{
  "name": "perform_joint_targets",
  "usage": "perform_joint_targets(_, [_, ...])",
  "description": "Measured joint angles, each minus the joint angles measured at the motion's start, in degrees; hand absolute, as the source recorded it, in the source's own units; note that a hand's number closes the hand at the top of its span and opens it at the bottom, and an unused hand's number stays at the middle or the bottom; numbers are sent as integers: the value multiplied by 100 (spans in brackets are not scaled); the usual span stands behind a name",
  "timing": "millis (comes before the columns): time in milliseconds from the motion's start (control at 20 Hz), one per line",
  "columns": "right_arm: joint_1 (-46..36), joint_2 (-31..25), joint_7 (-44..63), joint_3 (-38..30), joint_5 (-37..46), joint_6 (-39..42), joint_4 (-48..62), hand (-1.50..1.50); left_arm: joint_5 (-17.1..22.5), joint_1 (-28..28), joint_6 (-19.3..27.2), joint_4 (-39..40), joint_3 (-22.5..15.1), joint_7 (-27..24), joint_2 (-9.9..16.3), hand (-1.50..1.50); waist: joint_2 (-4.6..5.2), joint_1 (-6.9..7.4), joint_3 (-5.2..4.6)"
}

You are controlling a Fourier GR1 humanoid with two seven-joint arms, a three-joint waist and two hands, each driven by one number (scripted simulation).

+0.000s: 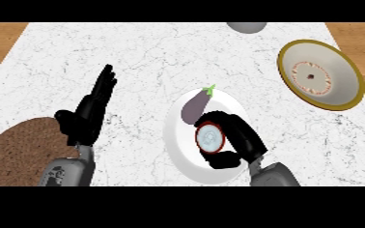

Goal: Pick the can from the plate and place it in the bowl

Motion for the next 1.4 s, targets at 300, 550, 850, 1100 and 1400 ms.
perform_joint_targets(300, [383, -395, -353, -695, -556, 184, -265, 150, 46, 18, -72, -121, 70, 97, 35, 0, 27, -9, 20])
perform_joint_targets(550, [857, -680, -534, -1151, -948, 395, -702, 150, -79, -1, 24, -264, 2, 250, -60, 0, 60, -19, 27])
perform_joint_targets(850, [1184, -574, -958, -1304, -1215, 223, -1674, 150, -175, 72, 61, -163, -48, 103, -141, 0, 64, -52, 30])
perform_joint_targets(1100, [1269, -591, -731, -1459, -1115, -15, -2918, 150, -124, -45, 10, 7, 70, 41, -101, 0, 63, -70, 27])
perform_joint_targets(1400, [978, -739, 516, -1733, -845, 24, -4212, 150, -76, 159, -91, -78, 73, -51, -91, 0, 66, -25, 25])
